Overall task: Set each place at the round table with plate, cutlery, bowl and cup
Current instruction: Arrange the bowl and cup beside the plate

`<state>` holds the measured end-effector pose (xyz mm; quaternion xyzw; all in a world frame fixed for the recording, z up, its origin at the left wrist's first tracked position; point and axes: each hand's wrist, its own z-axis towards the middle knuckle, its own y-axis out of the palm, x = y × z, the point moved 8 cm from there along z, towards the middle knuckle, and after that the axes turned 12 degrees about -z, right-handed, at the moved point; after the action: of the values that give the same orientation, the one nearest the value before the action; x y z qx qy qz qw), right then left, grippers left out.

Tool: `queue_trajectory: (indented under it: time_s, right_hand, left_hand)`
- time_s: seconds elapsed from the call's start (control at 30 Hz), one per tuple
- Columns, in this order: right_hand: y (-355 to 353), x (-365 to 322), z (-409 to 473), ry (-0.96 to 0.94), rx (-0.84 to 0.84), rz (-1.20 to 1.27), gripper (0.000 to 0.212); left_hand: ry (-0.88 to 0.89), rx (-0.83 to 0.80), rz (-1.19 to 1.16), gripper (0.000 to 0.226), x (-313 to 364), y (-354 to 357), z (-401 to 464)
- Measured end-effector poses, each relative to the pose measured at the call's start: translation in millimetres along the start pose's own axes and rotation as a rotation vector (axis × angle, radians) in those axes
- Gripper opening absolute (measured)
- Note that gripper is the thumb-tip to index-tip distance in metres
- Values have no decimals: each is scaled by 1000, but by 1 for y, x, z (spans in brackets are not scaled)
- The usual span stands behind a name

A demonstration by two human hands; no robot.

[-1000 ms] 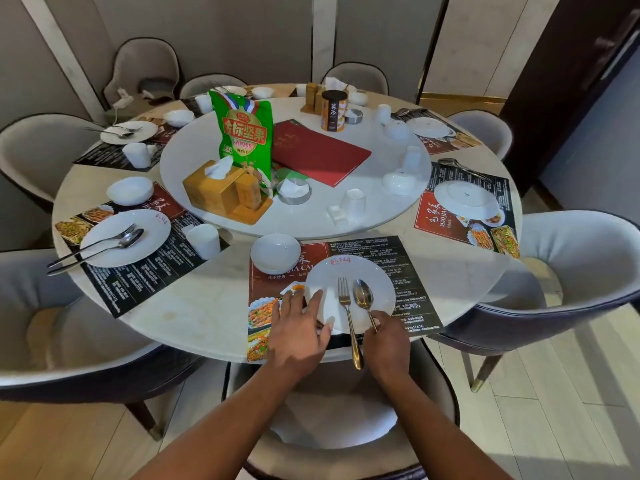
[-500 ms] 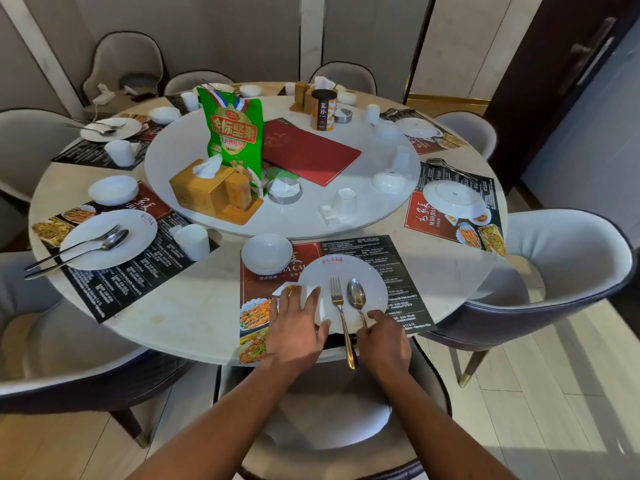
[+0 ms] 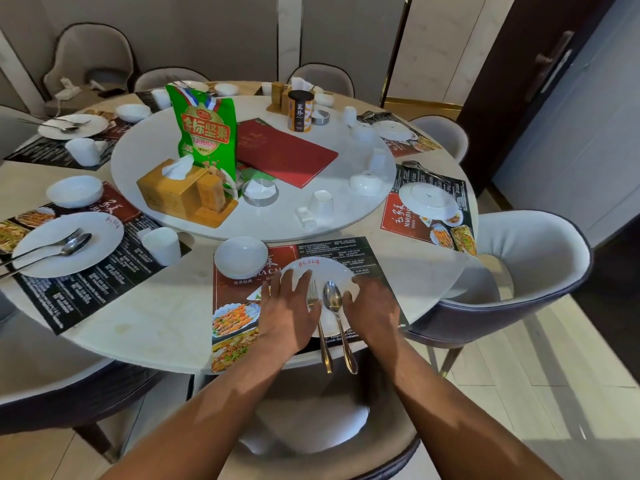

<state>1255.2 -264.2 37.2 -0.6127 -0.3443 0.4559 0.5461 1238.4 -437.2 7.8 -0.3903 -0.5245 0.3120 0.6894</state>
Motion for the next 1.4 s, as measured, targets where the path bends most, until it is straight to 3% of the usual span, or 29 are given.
queue_trajectory:
  time_s: [0.33,0.73,1.03,1.2,1.4]
  right_hand:
    - [2,-50,90,-285,72,-18,33]
    - [73,-128,200,-622,-129,-178,43]
    - [68,-117,214,-692,-98,-184,37]
    - [62,-103,220,-652,-83,-121,22]
    - [48,-59,219,-634,-136,18,37]
  left_hand:
    - [-136,94,56,63,-8,-14,74]
    - [-354,118,158,61,-18,19,131]
    - [-457,180,113,58,-10,23,114]
    - [-516,162,111,58,0,24,97]
    - [-506,157,136,62,19,25,82]
